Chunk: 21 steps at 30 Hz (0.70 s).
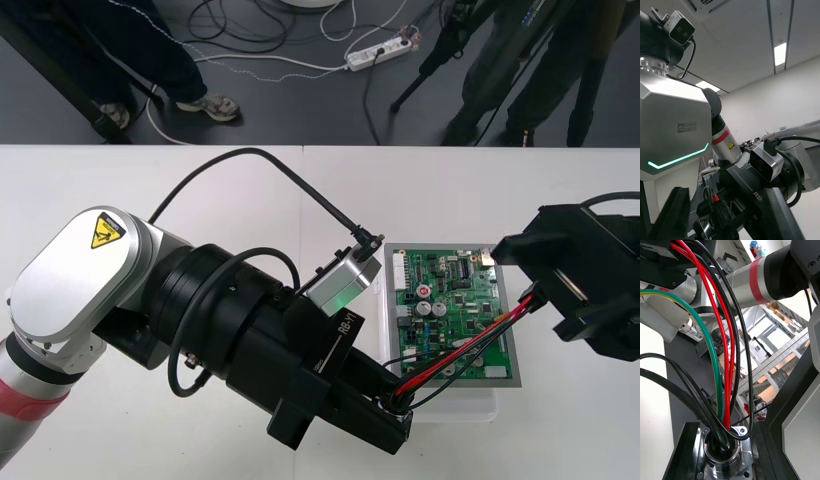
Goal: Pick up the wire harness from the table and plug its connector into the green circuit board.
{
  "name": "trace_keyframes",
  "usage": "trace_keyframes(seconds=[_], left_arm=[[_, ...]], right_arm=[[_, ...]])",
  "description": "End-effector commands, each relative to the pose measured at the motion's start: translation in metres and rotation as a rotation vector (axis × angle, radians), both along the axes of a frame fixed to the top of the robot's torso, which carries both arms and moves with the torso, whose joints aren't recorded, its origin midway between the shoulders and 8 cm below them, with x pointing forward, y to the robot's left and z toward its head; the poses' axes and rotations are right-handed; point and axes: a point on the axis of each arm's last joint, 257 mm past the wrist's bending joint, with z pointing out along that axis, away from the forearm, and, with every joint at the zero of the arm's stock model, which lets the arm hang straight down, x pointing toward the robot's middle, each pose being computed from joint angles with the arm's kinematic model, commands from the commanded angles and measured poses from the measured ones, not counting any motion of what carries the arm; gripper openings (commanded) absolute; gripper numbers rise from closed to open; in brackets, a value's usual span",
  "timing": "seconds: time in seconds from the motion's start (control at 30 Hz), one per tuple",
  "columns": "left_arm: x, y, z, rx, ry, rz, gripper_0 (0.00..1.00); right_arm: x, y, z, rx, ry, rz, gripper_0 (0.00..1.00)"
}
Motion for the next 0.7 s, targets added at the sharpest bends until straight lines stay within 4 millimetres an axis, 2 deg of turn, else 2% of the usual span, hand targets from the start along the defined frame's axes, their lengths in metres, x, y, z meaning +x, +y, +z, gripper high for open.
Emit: trace_keyframes(seconds=[0.03,0.7], left_arm=[[0.001,-0.012,0.014,-0.024,0.001,0.003,0.0],[0.002,-0.013,0.015,-0.027,0.001,0.008,0.0]], right_arm=[[-0.005,0.005,0.004,0.024,-0.05,-0.005,0.0],[0.005,0.0,0.005,0.029,-0.036,-0.034,0.0]])
